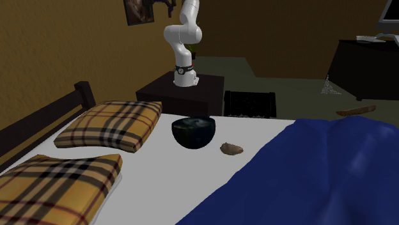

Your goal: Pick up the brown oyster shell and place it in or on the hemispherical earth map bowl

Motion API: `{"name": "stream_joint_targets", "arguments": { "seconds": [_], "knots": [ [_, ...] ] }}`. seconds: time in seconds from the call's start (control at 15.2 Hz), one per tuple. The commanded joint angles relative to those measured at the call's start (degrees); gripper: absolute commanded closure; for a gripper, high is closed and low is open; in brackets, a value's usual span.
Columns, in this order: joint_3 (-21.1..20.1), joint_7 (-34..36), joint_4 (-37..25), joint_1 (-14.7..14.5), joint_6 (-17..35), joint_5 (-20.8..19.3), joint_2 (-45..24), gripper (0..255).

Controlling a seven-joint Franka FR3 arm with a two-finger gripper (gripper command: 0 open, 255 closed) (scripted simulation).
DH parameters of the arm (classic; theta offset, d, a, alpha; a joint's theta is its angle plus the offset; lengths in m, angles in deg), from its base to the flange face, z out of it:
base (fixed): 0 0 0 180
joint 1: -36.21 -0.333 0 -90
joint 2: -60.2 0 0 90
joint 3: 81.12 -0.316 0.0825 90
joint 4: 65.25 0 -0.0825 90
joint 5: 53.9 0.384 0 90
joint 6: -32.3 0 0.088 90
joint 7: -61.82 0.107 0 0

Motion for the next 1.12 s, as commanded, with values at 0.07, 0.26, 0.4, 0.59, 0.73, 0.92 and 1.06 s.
{"name": "stream_joint_targets", "arguments": {
  "seconds": [0.07, 0.26, 0.4, 0.59, 0.73, 0.92, 1.06],
  "knots": [
    [-1.32, 2.20, 1.16, 0.00, 0.92, 0.91, 0.05, 0],
    [-5.41, 8.75, 4.13, -0.03, 3.88, 3.75, -0.45, 0],
    [-8.20, 13.09, 5.68, -0.10, 6.04, 5.66, -1.33, 0],
    [-12.45, 19.58, 7.33, -0.19, 9.57, 8.45, -3.54, 0],
    [-15.33, 23.89, 7.96, -0.18, 12.10, 10.17, -5.61, 0],
    [-19.71, 30.34, 8.23, 0.10, 16.14, 12.39, -9.57, 0],
    [-22.65, 34.68, 7.94, 0.49, 18.96, 13.51, -12.76, 0]
  ]
}}
